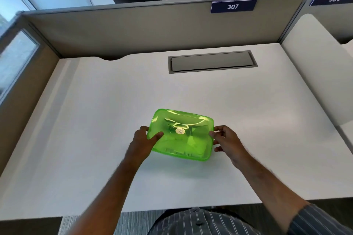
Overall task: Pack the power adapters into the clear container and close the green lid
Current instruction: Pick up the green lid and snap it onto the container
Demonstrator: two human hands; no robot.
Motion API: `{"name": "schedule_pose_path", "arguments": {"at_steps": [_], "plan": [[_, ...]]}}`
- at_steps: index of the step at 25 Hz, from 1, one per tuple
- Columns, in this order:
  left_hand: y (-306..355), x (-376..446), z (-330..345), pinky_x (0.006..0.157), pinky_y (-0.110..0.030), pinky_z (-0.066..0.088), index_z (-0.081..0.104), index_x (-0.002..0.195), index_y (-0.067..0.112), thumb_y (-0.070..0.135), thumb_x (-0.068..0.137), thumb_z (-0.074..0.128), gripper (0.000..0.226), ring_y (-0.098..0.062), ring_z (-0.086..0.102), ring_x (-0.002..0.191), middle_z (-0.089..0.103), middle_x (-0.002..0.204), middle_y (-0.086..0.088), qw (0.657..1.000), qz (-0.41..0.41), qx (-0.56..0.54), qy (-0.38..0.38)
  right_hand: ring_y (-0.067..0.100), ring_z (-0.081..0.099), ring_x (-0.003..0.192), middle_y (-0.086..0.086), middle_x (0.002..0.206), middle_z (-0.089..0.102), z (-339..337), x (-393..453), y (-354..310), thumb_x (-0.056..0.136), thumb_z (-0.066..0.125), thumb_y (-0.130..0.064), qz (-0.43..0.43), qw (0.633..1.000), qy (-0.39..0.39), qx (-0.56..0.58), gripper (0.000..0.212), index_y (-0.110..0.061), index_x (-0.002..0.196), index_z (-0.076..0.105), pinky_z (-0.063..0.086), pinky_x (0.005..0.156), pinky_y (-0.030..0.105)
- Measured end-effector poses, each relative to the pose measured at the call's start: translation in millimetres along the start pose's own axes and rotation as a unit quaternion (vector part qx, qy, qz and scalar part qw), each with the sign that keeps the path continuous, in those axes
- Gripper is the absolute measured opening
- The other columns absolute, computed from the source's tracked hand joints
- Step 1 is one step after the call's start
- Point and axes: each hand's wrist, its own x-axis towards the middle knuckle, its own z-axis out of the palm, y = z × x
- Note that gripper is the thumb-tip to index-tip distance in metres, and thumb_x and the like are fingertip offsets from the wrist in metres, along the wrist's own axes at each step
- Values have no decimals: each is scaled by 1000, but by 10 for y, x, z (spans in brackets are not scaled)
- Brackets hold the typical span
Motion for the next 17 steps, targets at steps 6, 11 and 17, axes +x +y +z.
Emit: {"name": "schedule_pose_path", "arguments": {"at_steps": [6,11,17], "plan": [[-107,-422,230,90,-44,54,50,115,25,78,76,67,68,-27,65,102,63,113,-3,1000,-22,4,-19,21,65,82,11,93,65,-104,111,-70,96,68,-20,-41,997,0,-71,24,-22,120,68,58,64,37],[-97,-487,266,85,-37,52,51,114,23,64,81,74,58,-16,62,100,58,112,0,998,-16,-54,0,22,63,76,10,92,65,-120,120,-29,96,69,-28,0,997,-2,-73,23,-11,108,63,55,59,35],[-42,-420,213,77,-51,61,57,110,22,41,92,74,31,-27,69,94,63,102,-7,977,-64,-204,26,26,59,76,10,91,61,-158,125,-4,96,67,-33,30,998,-29,-54,32,-3,104,58,53,59,36]]}}
